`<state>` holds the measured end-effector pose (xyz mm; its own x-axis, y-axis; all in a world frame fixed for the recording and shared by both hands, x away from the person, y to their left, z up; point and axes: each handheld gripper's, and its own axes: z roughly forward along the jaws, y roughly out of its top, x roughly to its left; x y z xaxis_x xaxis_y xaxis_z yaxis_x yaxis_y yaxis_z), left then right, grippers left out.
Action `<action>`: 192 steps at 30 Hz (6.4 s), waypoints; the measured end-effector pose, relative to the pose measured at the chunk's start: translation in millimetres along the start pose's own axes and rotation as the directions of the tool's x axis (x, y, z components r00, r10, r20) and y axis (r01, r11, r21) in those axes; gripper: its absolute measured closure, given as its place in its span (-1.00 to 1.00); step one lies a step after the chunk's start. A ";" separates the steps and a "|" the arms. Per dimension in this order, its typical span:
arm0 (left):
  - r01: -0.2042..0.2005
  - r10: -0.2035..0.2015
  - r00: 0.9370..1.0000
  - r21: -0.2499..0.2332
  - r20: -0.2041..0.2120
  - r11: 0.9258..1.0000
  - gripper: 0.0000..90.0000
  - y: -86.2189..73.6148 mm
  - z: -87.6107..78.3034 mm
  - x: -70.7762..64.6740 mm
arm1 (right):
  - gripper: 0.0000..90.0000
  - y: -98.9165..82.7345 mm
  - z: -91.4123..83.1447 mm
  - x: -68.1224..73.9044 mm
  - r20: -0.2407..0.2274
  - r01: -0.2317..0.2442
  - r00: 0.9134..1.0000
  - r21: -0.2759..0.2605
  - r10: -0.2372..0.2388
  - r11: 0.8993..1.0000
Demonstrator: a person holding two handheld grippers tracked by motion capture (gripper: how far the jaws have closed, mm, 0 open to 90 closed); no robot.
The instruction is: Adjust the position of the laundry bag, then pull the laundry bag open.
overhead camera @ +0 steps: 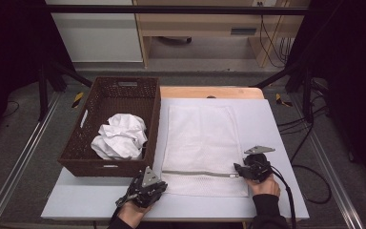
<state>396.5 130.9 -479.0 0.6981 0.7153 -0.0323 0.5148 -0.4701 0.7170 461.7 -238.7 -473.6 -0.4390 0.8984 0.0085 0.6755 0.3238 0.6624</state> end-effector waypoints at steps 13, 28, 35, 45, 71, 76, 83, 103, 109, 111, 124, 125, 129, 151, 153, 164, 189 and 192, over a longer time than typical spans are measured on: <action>-0.018 0.019 0.999 0.012 -0.032 1.000 0.95 -0.4 -4.0 1.1 | 0.88 1.7 2.2 -9.5 -0.046 -0.063 0.997 -0.023 0.062 0.998; -0.024 0.025 1.000 -0.058 0.007 0.998 0.73 5.3 -9.8 -3.4 | 0.22 -5.4 -3.2 -3.6 0.004 -0.059 0.998 -0.035 0.059 0.998; -0.042 0.042 0.999 -0.001 -0.003 0.999 0.90 1.8 -0.1 -6.2 | 0.18 -15.5 -1.7 6.8 0.063 -0.069 0.995 -0.097 0.075 0.993; -0.067 0.067 0.997 0.012 -0.031 0.998 0.98 1.3 0.8 -7.8 | 0.94 -10.8 -1.5 8.0 0.020 -0.056 0.998 -0.073 0.058 0.996; -0.155 0.158 0.987 -0.197 0.001 0.968 0.05 46.5 -2.0 -49.3 | -0.04 -31.0 -37.5 3.2 -0.020 -0.108 0.994 -0.201 0.107 0.974; -0.173 0.178 0.984 -0.194 0.009 0.966 -0.14 56.3 10.4 -62.6 | -0.07 -36.2 -45.0 7.4 -0.029 -0.113 0.994 -0.223 0.109 0.968; -0.154 0.169 0.982 -0.168 0.082 0.974 -0.28 67.1 34.8 -77.4 | -0.10 -44.5 -47.0 9.8 -0.035 -0.114 0.993 -0.206 0.109 0.972; -0.140 0.158 0.972 -0.115 0.171 0.983 0.55 66.6 82.4 -96.0 | -0.06 -47.4 -30.9 14.1 -0.078 -0.129 0.990 -0.133 0.119 0.983; -0.154 0.167 0.972 -0.090 0.166 0.984 0.80 67.3 86.0 -97.8 | 0.01 -44.0 -26.1 24.3 -0.064 -0.092 0.994 -0.110 0.086 0.990; -0.149 0.162 0.973 -0.089 0.165 0.985 0.84 67.3 86.1 -97.2 | 0.06 -43.3 -25.7 26.0 -0.051 -0.085 0.995 -0.109 0.080 0.990; -0.155 0.165 0.973 -0.078 0.159 0.985 0.88 74.8 85.5 -100.7 | 0.30 -44.4 -29.9 21.9 -0.018 -0.111 0.994 -0.108 0.109 0.988; -0.156 0.167 0.973 -0.076 0.160 0.985 0.88 75.4 86.3 -101.3 | 0.31 -45.1 -28.8 20.9 -0.019 -0.110 0.994 -0.100 0.108 0.989; -0.145 0.155 0.974 -0.074 0.163 0.987 0.89 72.2 90.0 -100.8 | 0.47 -44.4 -27.8 26.6 0.015 -0.072 0.997 -0.096 0.074 0.993; -0.165 0.178 0.972 -0.089 0.153 0.982 0.14 77.3 87.1 -108.8 | 0.96 -22.1 -54.0 24.1 -0.054 -0.099 0.995 -0.205 0.090 0.974; -0.166 0.181 0.971 -0.104 0.159 0.981 -0.02 80.0 86.4 -111.2 | 0.96 -18.4 -57.3 23.6 -0.060 -0.097 0.995 -0.223 0.086 0.970; -0.178 0.188 0.979 -0.112 0.084 0.978 0.11 84.5 94.8 -120.3 | 0.96 -9.1 -63.4 24.2 -0.101 -0.116 0.991 -0.251 0.093 0.961; -0.135 0.145 0.983 -0.092 0.115 0.987 0.97 81.8 101.7 -117.8 | -0.16 -18.7 -53.3 18.5 -0.086 -0.145 0.988 -0.179 0.132 0.973; -0.141 0.151 0.982 -0.091 0.111 0.986 0.97 81.7 101.6 -118.6 | -0.27 -25.2 -54.7 14.8 -0.088 -0.177 0.983 -0.164 0.164 0.970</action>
<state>406.3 -44.9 -487.4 0.8187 0.5742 -0.0009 0.3636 -0.5172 0.7748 405.8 -249.7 -449.2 -0.3724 0.9099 0.1828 0.6359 0.1068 0.7643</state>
